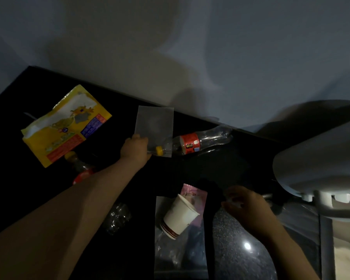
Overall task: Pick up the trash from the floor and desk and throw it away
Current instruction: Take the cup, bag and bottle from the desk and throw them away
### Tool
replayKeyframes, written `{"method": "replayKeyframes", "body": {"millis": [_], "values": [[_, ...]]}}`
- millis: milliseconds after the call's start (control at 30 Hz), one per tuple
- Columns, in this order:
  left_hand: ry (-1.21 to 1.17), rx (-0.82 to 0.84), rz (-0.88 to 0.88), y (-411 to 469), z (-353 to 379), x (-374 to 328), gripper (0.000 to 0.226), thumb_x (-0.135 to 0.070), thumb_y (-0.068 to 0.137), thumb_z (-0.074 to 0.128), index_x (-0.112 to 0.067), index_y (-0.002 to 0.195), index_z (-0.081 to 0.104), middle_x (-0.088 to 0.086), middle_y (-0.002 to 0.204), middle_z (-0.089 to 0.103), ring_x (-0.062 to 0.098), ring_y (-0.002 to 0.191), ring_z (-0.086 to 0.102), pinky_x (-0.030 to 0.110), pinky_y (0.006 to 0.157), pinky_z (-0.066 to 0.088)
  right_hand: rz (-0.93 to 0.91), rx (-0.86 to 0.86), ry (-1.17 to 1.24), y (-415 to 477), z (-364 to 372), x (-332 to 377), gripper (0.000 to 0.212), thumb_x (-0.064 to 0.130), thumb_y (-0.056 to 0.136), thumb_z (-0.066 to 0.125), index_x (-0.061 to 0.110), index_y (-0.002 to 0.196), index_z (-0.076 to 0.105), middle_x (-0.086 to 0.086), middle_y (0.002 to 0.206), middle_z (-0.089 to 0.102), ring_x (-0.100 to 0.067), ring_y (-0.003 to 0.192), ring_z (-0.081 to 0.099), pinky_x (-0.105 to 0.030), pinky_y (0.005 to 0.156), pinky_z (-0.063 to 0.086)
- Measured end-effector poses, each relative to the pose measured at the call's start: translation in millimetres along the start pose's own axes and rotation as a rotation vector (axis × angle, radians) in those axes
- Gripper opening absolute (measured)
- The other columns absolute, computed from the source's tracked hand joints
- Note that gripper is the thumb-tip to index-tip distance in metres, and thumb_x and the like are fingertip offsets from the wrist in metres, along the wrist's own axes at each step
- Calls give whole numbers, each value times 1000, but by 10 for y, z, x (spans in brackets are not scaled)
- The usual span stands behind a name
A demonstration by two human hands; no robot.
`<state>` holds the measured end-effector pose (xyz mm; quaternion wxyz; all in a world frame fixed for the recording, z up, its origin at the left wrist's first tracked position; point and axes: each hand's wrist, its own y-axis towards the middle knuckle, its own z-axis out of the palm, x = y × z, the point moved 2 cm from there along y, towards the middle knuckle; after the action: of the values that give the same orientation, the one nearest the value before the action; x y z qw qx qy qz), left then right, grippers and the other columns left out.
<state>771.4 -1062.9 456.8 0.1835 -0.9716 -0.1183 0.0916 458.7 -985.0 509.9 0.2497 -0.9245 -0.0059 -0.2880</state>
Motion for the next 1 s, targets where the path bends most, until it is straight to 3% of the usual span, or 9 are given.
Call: {"method": "replayKeyframes", "body": {"millis": [167, 333, 467, 700, 767, 900, 1000], "values": [[24, 9, 44, -168, 37, 75, 22, -19, 88, 60, -7, 107, 62, 16, 118, 51, 35, 105, 54, 41, 87, 49, -3, 26, -30, 6, 73, 58, 42, 26, 84, 71, 19, 123, 59, 1, 115, 65, -10, 100, 62, -23, 86, 51], [77, 68, 95, -506, 113, 269, 20, -15, 92, 51, -6, 104, 65, 14, 118, 52, 31, 104, 55, 38, 92, 47, -48, 27, -48, 0, 114, 225, 40, 25, 85, 68, 18, 123, 58, 0, 114, 65, -10, 97, 62, -22, 81, 51], [99, 122, 172, -839, 197, 350, 22, -15, 93, 49, -9, 105, 66, 11, 119, 53, 27, 108, 55, 32, 93, 45, -107, 35, -58, -39, 161, 370, 35, 25, 87, 66, 17, 121, 59, 2, 111, 65, -5, 91, 60, -12, 74, 47], [-60, 220, 207, -1287, 329, 509, 21, -22, 89, 56, -10, 103, 67, 6, 126, 47, 24, 116, 48, 30, 99, 40, -134, 55, -95, -104, 298, 581, 35, 23, 89, 63, 18, 123, 56, 1, 116, 61, -4, 94, 58, -17, 79, 48], [-217, 191, 137, -1353, 330, 475, 40, -39, 83, 64, -15, 113, 60, 4, 138, 34, 25, 126, 39, 30, 105, 37, -133, 48, -99, -83, 292, 596, 34, 21, 89, 64, 17, 122, 56, 1, 116, 61, -4, 93, 57, -15, 77, 47], [-499, 245, -176, -1399, 380, 290, 121, -77, 52, 69, -25, 148, 17, -1, 153, -2, 29, 141, 17, 40, 112, 32, -121, 18, -70, -65, 290, 553, 34, 18, 87, 67, 15, 120, 59, -1, 113, 64, -7, 93, 59, -18, 79, 49], [-438, 336, -223, -1365, 457, 122, 136, -86, 42, 65, -35, 149, -3, -1, 154, -22, 39, 143, -11, 54, 115, 22, -75, 4, -56, -94, 273, 456, 35, 18, 85, 69, 12, 118, 60, -2, 109, 65, -9, 92, 60, -18, 77, 48]]}}
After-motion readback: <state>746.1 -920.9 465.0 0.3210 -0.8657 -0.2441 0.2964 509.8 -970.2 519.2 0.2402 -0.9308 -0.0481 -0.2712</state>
